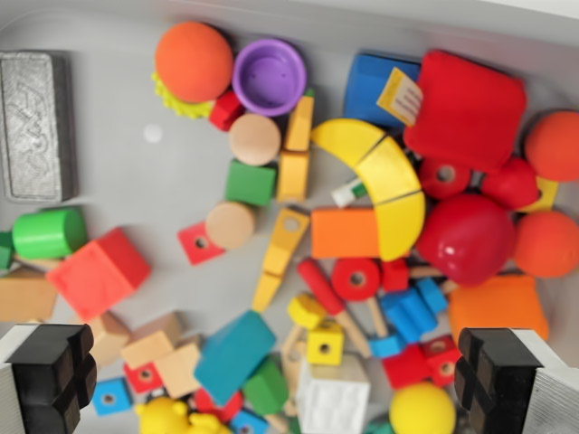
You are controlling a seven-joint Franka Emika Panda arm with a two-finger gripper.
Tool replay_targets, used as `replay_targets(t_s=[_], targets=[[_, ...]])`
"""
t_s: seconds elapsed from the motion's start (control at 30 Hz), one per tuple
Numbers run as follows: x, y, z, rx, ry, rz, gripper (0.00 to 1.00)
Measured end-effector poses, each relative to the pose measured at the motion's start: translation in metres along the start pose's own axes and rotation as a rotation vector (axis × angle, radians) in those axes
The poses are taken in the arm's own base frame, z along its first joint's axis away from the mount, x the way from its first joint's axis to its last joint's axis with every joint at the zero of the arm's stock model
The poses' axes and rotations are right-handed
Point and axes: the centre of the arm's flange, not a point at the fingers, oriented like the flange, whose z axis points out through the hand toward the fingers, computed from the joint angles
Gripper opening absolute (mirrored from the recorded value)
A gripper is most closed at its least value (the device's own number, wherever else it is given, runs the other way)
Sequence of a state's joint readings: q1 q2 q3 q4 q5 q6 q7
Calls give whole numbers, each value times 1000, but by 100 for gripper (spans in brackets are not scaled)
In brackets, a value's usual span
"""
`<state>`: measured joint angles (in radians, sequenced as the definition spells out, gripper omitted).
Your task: Pick an object from the bin
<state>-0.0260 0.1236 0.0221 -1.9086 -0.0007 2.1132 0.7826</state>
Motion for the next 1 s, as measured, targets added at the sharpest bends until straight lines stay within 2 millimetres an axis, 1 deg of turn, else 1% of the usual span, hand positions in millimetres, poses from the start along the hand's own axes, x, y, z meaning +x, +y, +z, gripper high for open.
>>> replay_targets(t_s=[0.53, 0.77, 1.0], targets=[[0, 0, 1, -1, -1, 0, 100], [-4, -1, 4, -3, -4, -12, 100], [-10, -3, 12, -6, -8, -37, 100]])
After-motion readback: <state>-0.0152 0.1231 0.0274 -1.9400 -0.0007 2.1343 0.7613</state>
